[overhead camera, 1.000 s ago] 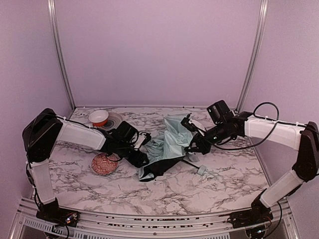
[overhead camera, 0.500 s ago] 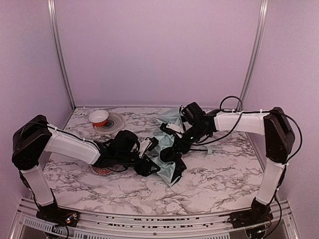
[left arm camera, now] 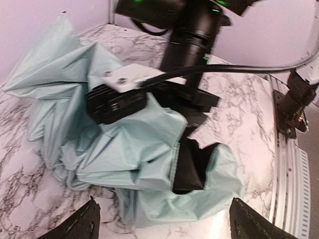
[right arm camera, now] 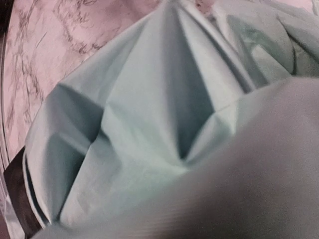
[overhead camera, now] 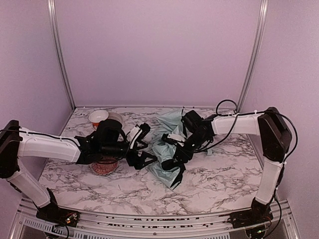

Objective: Put away the umbrella

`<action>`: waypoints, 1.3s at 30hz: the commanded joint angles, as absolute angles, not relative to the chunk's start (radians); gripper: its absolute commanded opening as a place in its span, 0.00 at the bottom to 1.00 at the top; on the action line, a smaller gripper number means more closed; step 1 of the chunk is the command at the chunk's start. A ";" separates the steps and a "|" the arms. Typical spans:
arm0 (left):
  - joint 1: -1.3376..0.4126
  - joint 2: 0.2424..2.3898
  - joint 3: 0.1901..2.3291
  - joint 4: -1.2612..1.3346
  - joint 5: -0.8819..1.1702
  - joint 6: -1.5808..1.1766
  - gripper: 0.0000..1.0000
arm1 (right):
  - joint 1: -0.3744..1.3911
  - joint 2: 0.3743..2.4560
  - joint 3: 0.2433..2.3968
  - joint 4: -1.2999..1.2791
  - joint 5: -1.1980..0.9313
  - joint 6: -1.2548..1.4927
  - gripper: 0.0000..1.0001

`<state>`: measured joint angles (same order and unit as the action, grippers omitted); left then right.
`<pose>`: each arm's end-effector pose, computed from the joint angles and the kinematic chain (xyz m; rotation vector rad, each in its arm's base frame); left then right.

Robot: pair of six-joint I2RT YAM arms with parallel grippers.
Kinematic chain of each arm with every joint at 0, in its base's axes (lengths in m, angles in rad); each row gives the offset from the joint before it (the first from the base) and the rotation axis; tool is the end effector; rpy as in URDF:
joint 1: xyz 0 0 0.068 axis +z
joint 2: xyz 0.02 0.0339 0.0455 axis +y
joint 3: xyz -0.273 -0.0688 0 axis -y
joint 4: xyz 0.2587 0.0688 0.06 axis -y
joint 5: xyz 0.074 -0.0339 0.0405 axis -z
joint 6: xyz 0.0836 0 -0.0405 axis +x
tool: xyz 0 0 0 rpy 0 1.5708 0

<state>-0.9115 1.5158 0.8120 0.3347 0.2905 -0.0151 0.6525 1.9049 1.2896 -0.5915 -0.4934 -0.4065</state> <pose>0.2168 -0.3188 0.2088 1.0582 1.7333 -0.8834 0.3001 0.2792 0.1331 -1.4980 2.3074 0.7489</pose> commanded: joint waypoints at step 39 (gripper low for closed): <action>-0.795 1.810 1.219 0.131 0.159 0.129 0.81 | 0.345 1.954 1.409 -0.520 -1.013 -0.481 0.48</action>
<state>-0.7937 1.8023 1.2129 0.1715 0.1806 0.1188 0.3222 1.9141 1.3598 -0.5102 -0.9390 -0.4389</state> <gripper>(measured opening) 0.811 0.650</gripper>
